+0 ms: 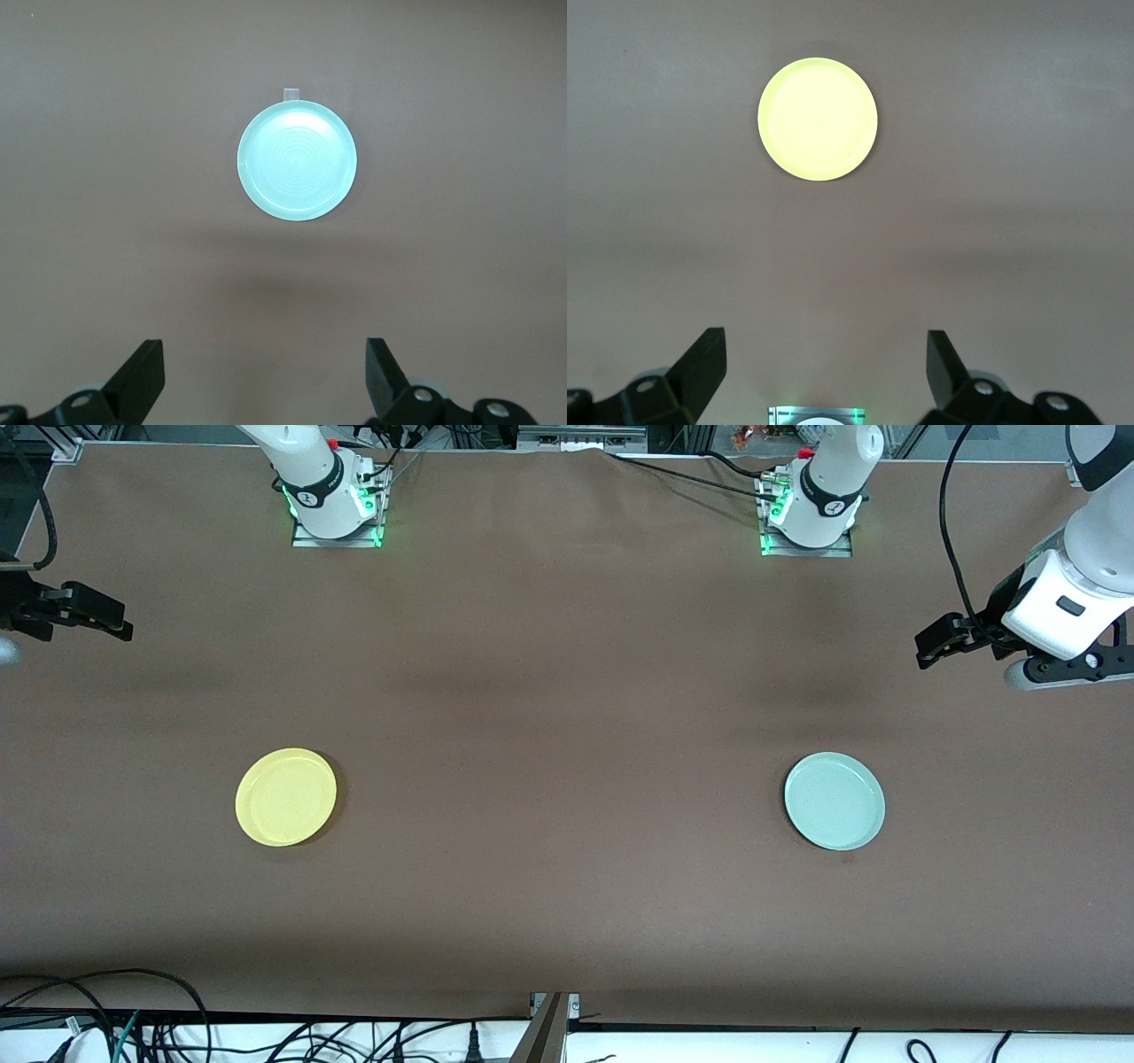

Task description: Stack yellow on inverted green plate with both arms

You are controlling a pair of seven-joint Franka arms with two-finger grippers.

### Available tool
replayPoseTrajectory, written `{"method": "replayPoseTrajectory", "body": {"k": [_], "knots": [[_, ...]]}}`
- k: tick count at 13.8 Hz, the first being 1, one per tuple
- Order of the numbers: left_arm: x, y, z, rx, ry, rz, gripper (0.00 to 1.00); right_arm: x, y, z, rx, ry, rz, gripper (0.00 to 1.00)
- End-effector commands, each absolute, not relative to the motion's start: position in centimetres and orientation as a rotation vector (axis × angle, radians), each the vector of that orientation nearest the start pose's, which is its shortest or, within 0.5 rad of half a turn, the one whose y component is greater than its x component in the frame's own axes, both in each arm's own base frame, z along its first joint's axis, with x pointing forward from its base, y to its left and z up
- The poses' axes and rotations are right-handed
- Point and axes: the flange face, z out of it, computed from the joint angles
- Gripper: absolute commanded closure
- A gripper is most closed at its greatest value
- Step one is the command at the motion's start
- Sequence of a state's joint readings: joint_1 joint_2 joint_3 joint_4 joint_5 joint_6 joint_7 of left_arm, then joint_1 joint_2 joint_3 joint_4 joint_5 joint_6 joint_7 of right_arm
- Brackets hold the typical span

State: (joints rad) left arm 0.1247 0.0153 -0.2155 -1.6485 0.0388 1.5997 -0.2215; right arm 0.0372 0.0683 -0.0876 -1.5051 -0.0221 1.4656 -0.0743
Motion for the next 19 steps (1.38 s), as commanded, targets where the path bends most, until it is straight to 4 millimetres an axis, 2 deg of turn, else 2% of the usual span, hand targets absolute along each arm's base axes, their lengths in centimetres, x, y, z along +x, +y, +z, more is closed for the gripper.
{"method": "replayPoseTrajectory", "body": {"k": [1,10,13,14,15,16,17,19], "knots": [[55.8,-4.8,58.8,-3.104,-0.195,0.071,0.0,56.6,-2.9,61.3,-3.149,-0.028,0.158,0.0],[55.9,-4.7,58.6,-3.1,-0.192,0.077,0.0,56.6,-3.0,61.2,-3.148,-0.025,0.163,0.0],[55.7,-5.8,59.1,-3.113,-0.156,0.061,0.0,56.6,-3.0,61.2,-3.148,-0.028,0.163,0.0],[56.1,-5.8,59.4,-3.117,-0.154,0.05,0.0,56.6,-3.0,61.2,-3.148,-0.025,0.163,0.0],[57.0,-6.0,58.4,-3.121,-0.147,0.068,0.0,56.7,-3.0,61.1,-3.148,-0.025,0.165,0.0],[58.8,-6.2,57.8,-3.133,-0.143,0.06,0.0,56.6,-3.0,61.2,-3.148,-0.025,0.163,0.0],[60.2,-6.3,57.9,-3.139,-0.156,0.052,0.0,56.6,-2.9,61.2,-3.147,-0.026,0.163,0.0],[61.1,-7.4,55.5,-3.135,-0.125,0.137,0.0,56.7,-3.0,61.1,-3.148,-0.025,0.165,0.0]]}}
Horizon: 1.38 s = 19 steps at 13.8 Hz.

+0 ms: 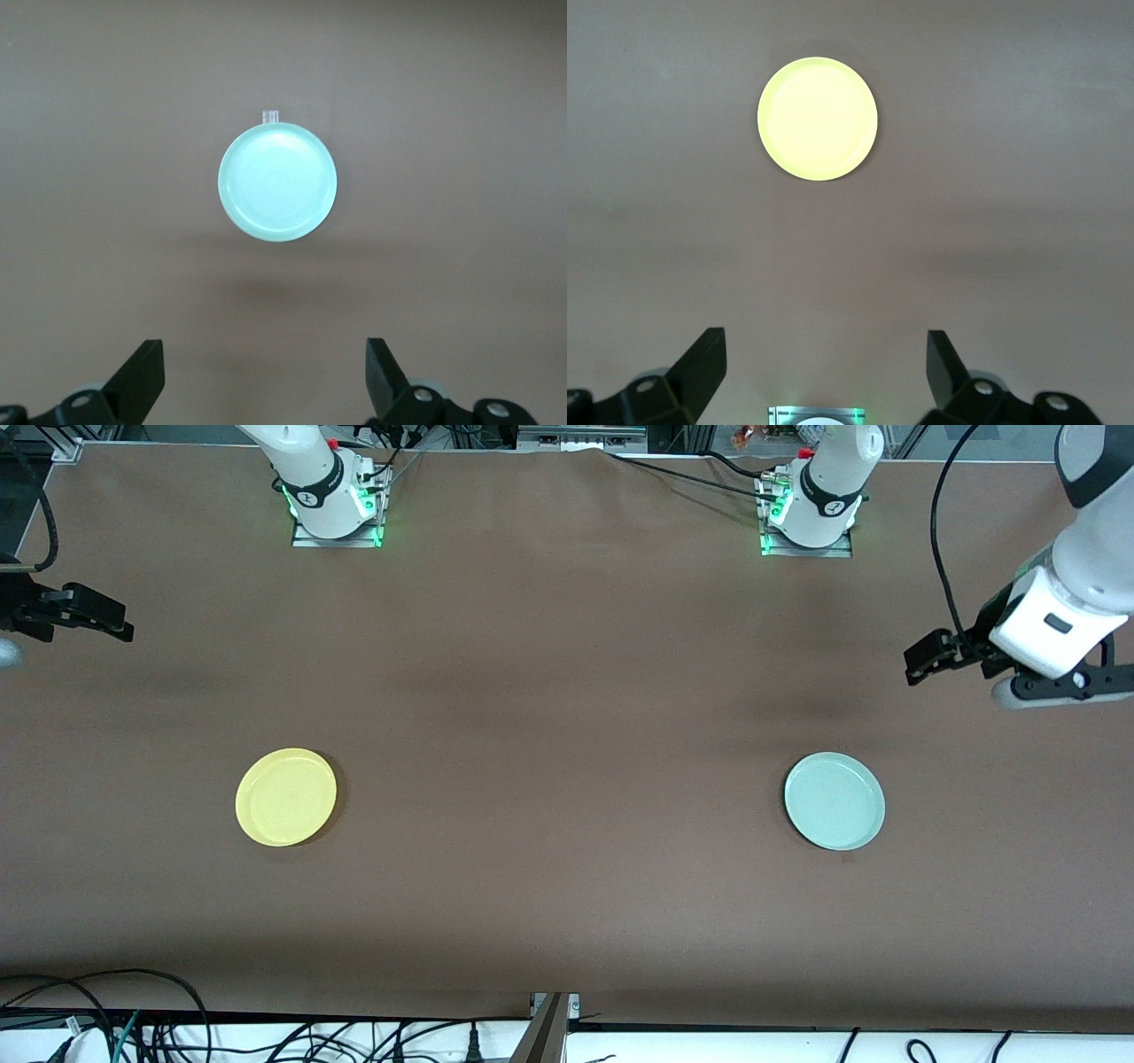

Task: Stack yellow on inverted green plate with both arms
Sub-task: 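Lower the left gripper to the rim of the green plate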

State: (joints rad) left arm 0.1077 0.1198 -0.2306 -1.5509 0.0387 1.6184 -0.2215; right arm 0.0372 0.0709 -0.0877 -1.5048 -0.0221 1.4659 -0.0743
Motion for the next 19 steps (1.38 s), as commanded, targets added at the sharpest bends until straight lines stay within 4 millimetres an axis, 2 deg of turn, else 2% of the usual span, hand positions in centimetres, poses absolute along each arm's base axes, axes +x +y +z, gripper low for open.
{"method": "replayPoseTrajectory", "body": {"k": [1,4,6,8,10,12,16,19], "knots": [[60.9,-8.0,55.5,-3.134,-0.106,0.159,0.0,56.7,-3.0,61.0,-3.148,-0.025,0.168,0.0],[60.9,-8.0,54.5,-3.118,-0.096,0.203,0.0,56.7,-2.9,61.0,-3.148,-0.028,0.168,0.0],[61.2,-6.7,54.1,-3.118,-0.096,0.21,0.0,56.7,-2.9,61.0,-3.148,-0.028,0.168,0.0],[62.1,-4.5,52.0,-3.127,-0.019,0.258,0.0,56.7,-2.9,61.0,-3.148,-0.028,0.168,0.0],[63.5,-2.8,47.1,-3.122,-0.015,0.315,0.0,56.8,-2.9,61.0,-3.148,-0.028,0.165,0.0],[63.9,-1.2,42.9,-3.124,-0.048,0.266,0.0,56.8,-2.9,61.1,-3.149,-0.03,0.153,0.0],[63.0,1.6,33.6,-3.154,-0.115,0.144,0.0,56.8,-2.9,61.1,-3.148,-0.031,0.153,0.0],[63.6,3.3,27.9,-3.174,-0.128,0.174,0.0,56.8,-2.9,61.1,-3.148,-0.028,0.153,0.0]]}}
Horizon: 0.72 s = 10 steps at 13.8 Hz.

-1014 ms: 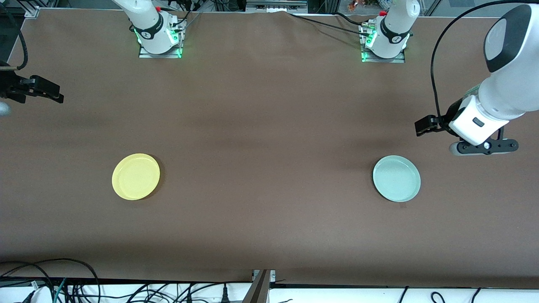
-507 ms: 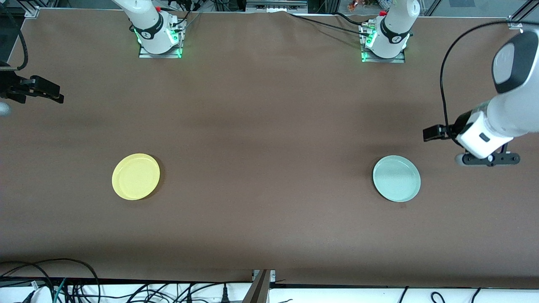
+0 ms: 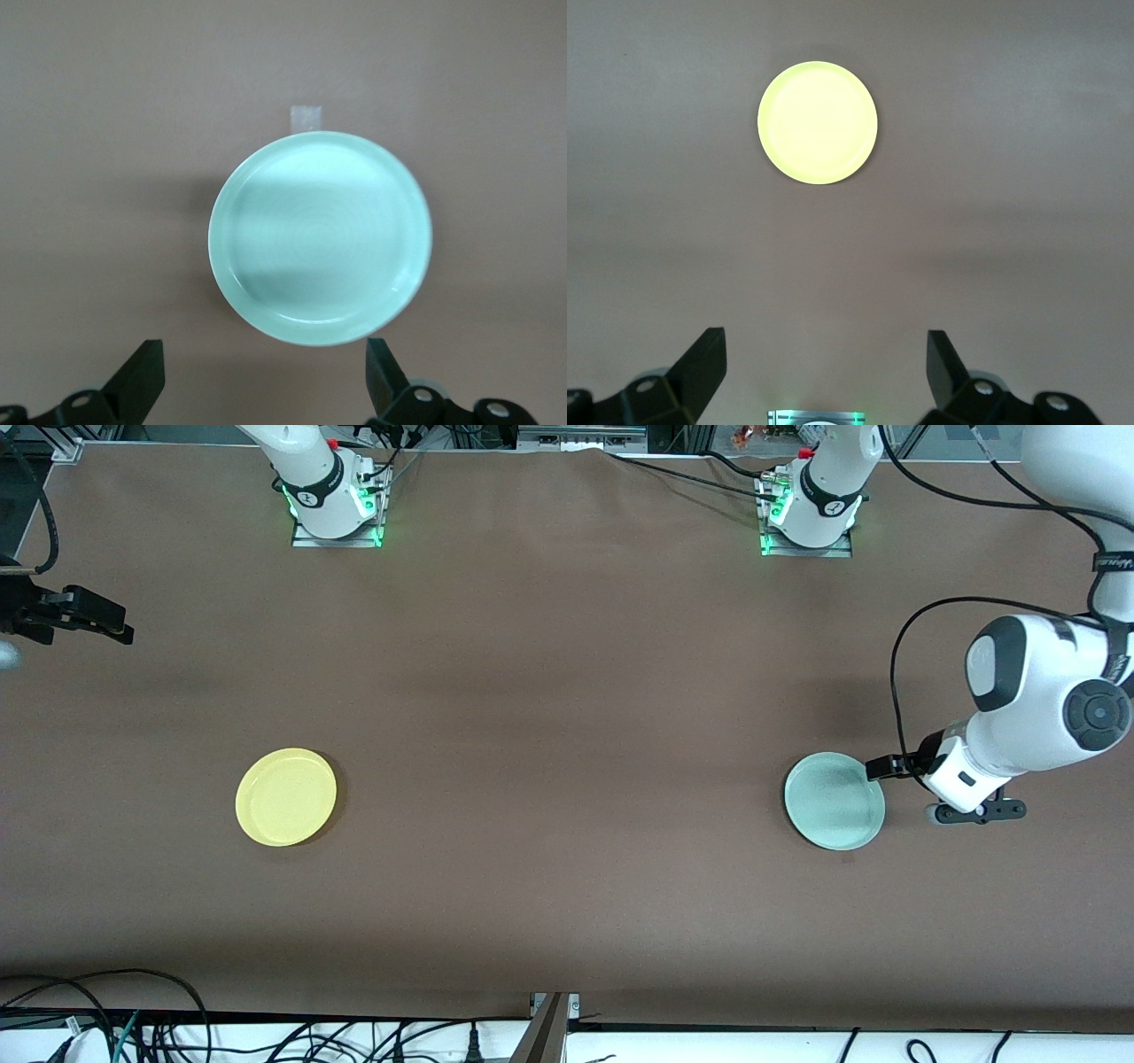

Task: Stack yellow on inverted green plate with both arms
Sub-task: 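Lower the left gripper to the rim of the green plate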

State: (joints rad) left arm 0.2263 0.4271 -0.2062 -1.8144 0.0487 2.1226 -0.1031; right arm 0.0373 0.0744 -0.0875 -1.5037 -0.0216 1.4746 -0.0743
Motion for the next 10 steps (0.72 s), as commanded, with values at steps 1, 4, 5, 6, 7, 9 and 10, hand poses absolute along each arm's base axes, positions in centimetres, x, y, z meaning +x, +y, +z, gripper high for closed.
{"method": "replayPoseTrajectory", "body": {"k": [1,4,5,6,7,9,10], "knots": [[64.0,4.8,26.7,-3.185,-0.117,0.16,0.0,56.8,-2.9,61.1,-3.148,-0.028,0.153,0.0],[64.0,5.7,23.1,-3.181,-0.044,0.164,0.0,56.8,-2.9,61.1,-3.149,-0.03,0.153,0.0],[63.9,5.8,22.5,-3.145,0.009,0.176,0.0,56.8,-2.9,61.1,-3.149,-0.03,0.153,0.0],[63.9,5.8,21.8,-3.133,0.025,0.188,0.0,56.8,-2.9,61.1,-3.149,-0.03,0.153,0.0],[63.7,5.7,20.7,-3.135,0.02,0.209,0.0,56.8,-2.9,61.1,-3.149,-0.03,0.153,0.0],[64.0,5.7,19.6,-3.143,0.016,0.172,0.0,56.8,-3.1,61.1,-3.149,-0.026,0.153,0.0],[64.1,5.7,19.2,-3.148,0.009,0.165,0.0,56.8,-3.0,61.1,-3.149,-0.028,0.153,0.0]]}}
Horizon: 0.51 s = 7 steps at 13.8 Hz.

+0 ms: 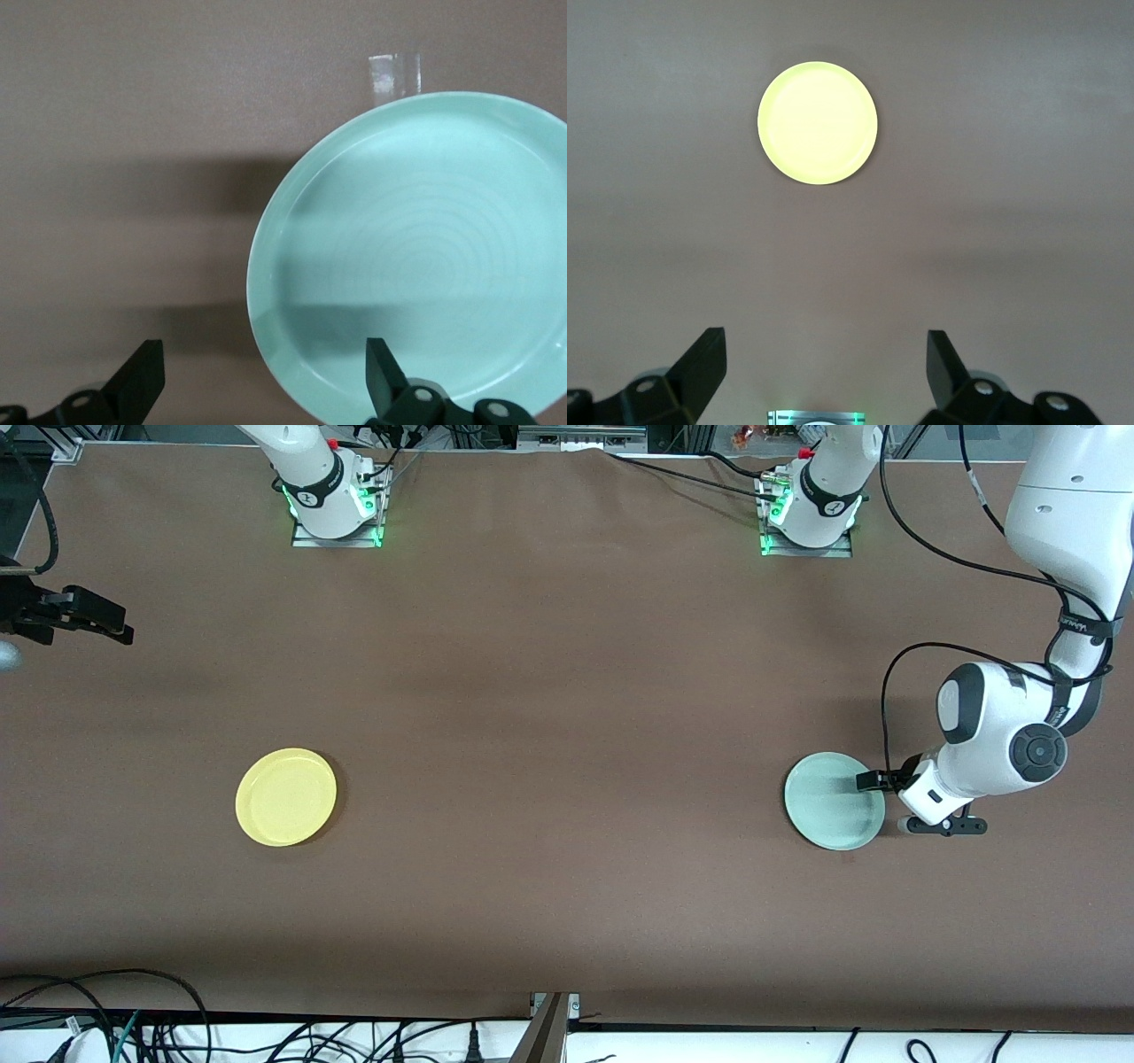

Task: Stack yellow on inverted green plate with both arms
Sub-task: 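Lower the left gripper to the rim of the green plate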

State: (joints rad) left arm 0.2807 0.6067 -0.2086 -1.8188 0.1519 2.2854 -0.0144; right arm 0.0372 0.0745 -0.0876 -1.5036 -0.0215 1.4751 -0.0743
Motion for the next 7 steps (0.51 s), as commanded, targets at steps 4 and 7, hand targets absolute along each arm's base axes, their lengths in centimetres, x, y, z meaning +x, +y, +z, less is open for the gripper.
{"method": "replayPoseTrajectory", "body": {"k": [4,7], "knots": [[64.92,6.3,18.96,-3.152,-0.007,0.138,0.0,56.88,-2.96,60.97,-3.149,-0.028,0.156,0.0],[64.84,6.49,18.75,-3.152,0.005,0.145,0.23,56.94,-2.71,60.88,-3.149,-0.038,0.158,0.0]]}}
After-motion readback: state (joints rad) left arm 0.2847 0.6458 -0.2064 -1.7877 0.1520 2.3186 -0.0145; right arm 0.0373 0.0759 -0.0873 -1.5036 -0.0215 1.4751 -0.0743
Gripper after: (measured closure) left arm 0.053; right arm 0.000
